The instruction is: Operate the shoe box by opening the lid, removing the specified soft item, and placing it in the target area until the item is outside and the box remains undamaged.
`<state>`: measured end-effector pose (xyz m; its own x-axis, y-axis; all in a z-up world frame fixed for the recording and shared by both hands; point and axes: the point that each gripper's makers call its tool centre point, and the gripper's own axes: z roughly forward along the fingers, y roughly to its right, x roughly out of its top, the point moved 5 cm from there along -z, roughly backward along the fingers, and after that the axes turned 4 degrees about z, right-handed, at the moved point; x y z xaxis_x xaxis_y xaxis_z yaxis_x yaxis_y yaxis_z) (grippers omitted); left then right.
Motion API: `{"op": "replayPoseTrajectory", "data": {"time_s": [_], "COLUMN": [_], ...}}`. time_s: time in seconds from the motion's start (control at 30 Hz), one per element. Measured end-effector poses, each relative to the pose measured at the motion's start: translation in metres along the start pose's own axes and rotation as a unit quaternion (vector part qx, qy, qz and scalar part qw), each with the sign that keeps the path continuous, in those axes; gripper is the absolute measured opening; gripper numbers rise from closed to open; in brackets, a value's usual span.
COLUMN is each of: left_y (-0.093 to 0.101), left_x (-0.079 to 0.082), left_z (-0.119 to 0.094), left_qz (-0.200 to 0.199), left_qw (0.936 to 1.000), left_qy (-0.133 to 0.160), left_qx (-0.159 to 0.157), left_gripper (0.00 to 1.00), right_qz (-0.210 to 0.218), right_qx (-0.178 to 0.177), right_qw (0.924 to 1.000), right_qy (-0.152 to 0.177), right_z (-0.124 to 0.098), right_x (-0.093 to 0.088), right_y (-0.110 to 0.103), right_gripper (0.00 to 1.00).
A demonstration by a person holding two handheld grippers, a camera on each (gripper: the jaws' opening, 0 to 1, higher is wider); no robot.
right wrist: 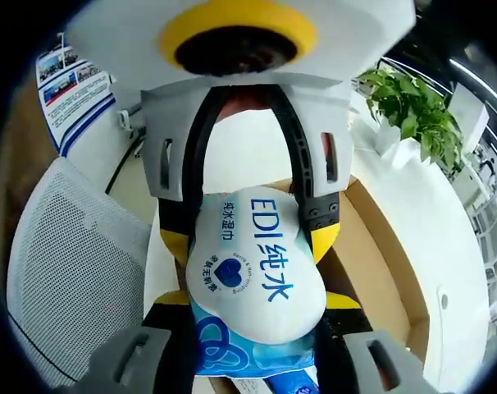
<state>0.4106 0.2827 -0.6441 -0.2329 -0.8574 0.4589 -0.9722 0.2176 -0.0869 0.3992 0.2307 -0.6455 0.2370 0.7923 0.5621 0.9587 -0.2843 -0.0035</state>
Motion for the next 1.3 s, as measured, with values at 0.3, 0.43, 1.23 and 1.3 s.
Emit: {"op": "replayPoseTrajectory", "data": {"time_s": [0.3,0.43,1.23,1.3], "left_y": [0.005,0.005,-0.013,-0.015], "left_x": [-0.008,-0.007,0.069,0.081], "left_z": [-0.006,-0.01,-0.001,0.003], "left_qz": [-0.003,-0.006,0.029,0.034], "left_qw": [0.9999,0.9999,0.9996,0.9994], "left_qy": [-0.01,-0.009,-0.004,0.0], "left_qx": [0.002,0.004,0.006,0.004], "left_gripper": [0.6,0.6,0.6,0.6], "right_qz": [-0.002,-0.005,0.007,0.011], "right_qx": [0.003,0.005,-0.023,-0.026], "right_qw": [1.0,0.9999,0.9996,0.9995], "right_qy": [0.009,0.01,0.013,0.012], "right_z": [0.006,0.004,-0.061,-0.069], "right_x": [0.008,0.01,-0.035,-0.043], "right_y": [-0.005,-0.005,0.013,0.015], "right_gripper": [0.54,0.54,0.54,0.54]}}
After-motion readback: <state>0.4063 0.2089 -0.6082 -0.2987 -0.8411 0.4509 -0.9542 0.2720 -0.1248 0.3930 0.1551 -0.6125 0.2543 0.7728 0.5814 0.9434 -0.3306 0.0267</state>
